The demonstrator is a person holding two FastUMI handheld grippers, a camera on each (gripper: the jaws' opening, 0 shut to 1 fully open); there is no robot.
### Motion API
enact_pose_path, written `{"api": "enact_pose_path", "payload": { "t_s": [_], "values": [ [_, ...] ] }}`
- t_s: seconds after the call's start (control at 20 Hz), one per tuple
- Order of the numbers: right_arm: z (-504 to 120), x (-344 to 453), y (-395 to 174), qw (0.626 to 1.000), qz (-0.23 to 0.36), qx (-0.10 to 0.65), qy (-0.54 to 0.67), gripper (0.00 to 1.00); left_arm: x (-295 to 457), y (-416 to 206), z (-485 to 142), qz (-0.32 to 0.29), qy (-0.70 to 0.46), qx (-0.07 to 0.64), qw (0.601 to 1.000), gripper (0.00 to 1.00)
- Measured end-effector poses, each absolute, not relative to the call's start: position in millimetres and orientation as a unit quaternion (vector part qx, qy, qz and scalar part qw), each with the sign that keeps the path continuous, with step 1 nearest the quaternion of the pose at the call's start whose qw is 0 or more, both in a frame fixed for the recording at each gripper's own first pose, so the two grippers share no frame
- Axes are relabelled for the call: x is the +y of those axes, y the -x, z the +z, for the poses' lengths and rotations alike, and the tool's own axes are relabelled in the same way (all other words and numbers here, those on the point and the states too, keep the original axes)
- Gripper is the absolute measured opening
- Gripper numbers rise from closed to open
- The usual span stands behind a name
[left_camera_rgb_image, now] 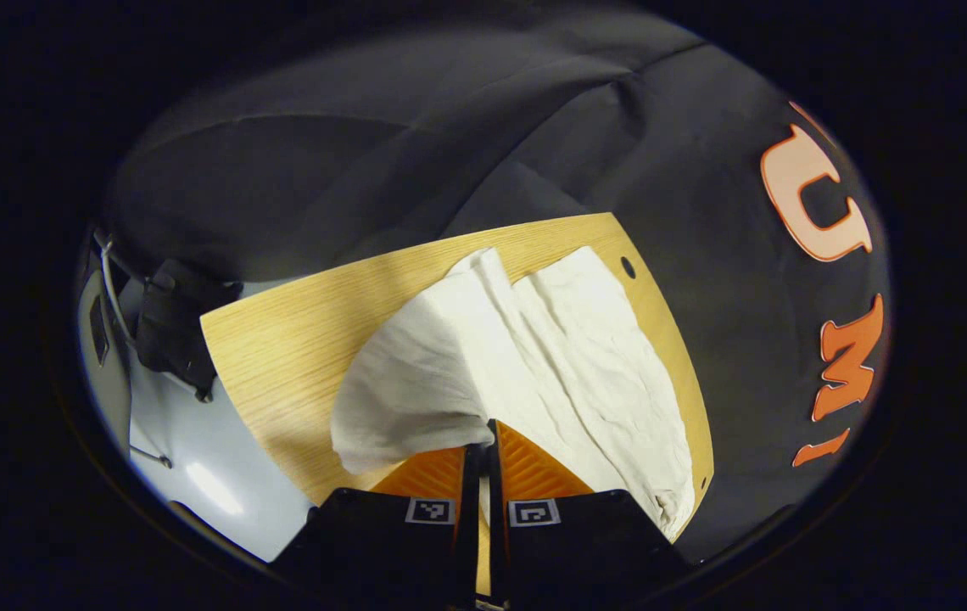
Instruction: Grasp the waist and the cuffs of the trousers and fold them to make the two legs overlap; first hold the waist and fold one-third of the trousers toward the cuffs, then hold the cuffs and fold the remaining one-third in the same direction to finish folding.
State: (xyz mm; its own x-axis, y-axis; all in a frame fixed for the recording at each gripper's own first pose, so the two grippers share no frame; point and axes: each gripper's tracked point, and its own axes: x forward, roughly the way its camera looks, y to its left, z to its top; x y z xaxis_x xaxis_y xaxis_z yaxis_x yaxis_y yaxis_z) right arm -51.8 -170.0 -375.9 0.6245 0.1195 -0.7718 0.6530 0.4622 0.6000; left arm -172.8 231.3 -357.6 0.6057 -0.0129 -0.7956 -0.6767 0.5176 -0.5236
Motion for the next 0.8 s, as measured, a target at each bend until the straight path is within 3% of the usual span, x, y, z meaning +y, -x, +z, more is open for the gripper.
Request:
{"api": "enact_pose_path", "payload": {
  "t_s": [0.4, 0.8],
  "values": [
    [-331, -171, 17, 0.781, -0.134, 0.35, -0.5, 0.0, 221, 124, -305, 0.174, 0.413, 0.347, 0.824, 0.09],
    [-312, -168, -18, 0.769, -0.11, 0.347, -0.525, 0.01, 218, 78, -277, 0.189, 0.388, 0.327, 0.841, 0.09]
  ]
}}
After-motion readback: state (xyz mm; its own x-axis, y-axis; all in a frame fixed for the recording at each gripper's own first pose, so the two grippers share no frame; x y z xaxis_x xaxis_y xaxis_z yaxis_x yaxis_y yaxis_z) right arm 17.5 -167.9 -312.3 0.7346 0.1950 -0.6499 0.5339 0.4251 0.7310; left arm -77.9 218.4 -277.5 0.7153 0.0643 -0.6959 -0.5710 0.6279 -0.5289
